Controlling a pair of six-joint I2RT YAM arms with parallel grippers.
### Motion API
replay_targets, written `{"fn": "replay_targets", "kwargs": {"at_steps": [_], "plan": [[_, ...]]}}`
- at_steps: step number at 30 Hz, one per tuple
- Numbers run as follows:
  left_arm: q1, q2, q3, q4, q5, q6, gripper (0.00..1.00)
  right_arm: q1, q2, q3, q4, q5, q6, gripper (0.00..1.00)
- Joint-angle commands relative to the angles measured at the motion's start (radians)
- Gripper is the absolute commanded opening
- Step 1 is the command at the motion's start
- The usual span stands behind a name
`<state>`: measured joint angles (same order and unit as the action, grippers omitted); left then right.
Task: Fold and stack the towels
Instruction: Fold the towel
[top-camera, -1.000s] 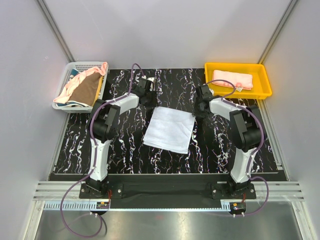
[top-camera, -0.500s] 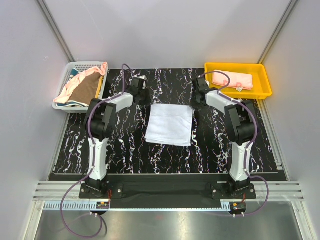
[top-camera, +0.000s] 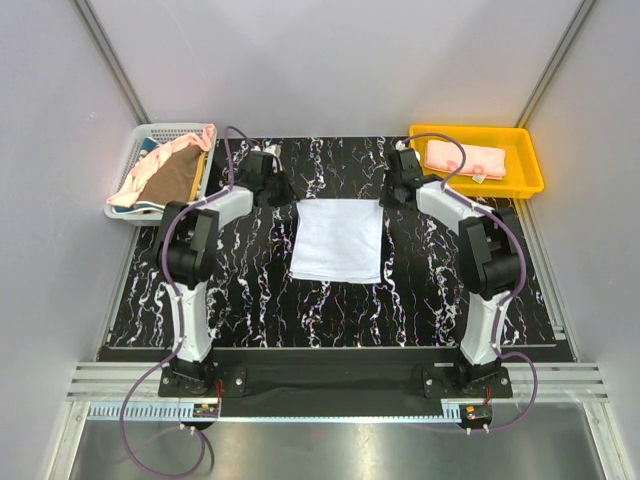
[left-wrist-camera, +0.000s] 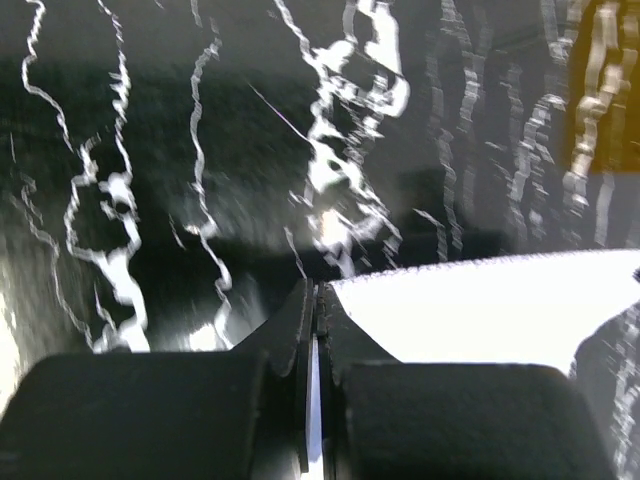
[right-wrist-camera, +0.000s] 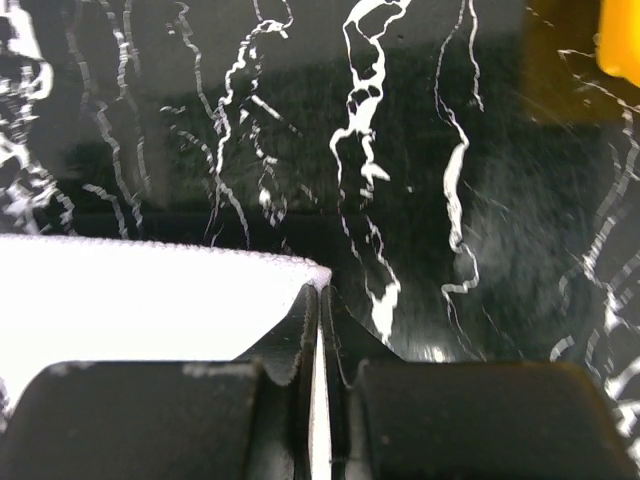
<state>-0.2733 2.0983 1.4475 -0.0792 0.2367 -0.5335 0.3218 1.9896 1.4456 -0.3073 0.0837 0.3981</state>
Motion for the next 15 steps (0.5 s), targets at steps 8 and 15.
{"fn": "replay_targets", "kwargs": {"at_steps": [8, 15], "plan": [[-0.004, -0.273, -0.243, 0.168, -0.01, -0.045, 0.0, -0.006, -0.265, -0.181, 0.074, -0.022, 0.03, 0.06], [-0.049, -0.365, -0.386, 0.196, -0.04, -0.059, 0.0, 0.014, -0.388, -0.332, 0.106, -0.048, 0.068, 0.06]]}}
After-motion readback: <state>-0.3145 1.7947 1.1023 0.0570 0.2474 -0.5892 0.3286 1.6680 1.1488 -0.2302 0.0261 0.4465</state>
